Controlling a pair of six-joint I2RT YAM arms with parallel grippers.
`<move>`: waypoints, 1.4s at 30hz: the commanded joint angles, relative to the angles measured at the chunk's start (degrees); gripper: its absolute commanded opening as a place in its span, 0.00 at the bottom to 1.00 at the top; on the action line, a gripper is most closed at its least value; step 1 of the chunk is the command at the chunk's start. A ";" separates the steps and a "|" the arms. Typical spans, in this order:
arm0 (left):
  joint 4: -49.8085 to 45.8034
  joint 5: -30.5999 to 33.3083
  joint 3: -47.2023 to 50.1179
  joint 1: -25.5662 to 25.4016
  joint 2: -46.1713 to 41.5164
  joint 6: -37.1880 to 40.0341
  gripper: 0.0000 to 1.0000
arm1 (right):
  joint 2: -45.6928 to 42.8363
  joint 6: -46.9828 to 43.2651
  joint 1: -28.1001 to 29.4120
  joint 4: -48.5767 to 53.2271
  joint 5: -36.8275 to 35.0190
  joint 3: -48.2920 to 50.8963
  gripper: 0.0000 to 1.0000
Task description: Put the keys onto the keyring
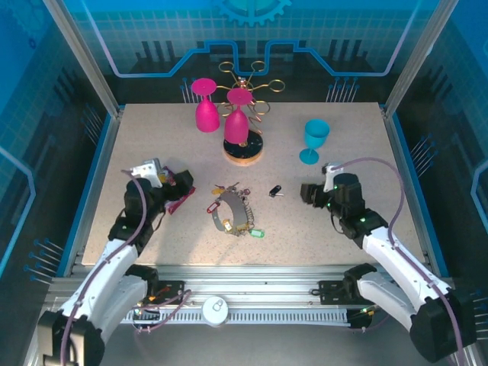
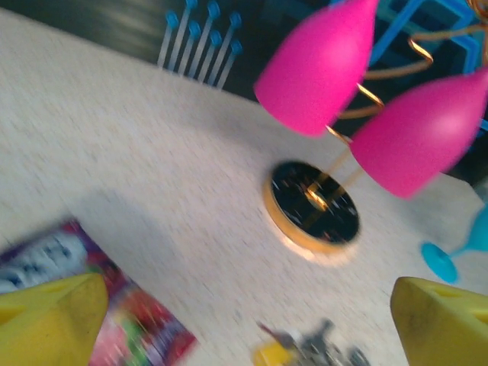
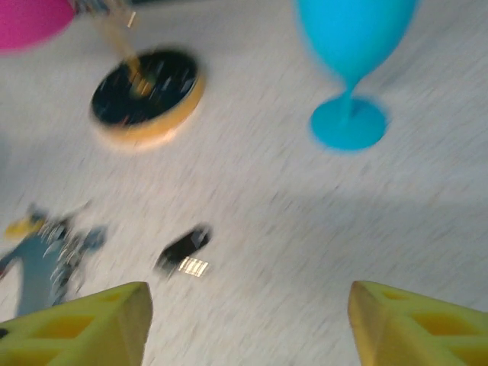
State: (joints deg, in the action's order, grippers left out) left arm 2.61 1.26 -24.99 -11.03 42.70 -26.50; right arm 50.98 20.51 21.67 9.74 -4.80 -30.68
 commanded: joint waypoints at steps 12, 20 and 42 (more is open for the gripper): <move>-21.23 15.49 2.19 -32.44 2.54 -45.65 0.79 | 13.34 4.36 10.72 13.44 2.25 -9.33 0.51; -23.73 21.03 -10.36 -44.30 23.02 -50.37 0.78 | 13.79 6.82 10.20 10.74 -1.38 -7.72 0.52; -30.42 20.97 -31.58 -48.39 53.49 -50.80 0.55 | 12.21 7.74 8.22 8.16 0.04 -5.27 0.52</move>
State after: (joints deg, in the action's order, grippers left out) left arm -23.83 20.84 -54.94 -59.07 95.13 -77.60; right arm 64.36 27.49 30.68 18.37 -5.34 -36.71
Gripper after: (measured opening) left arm 0.550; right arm 0.519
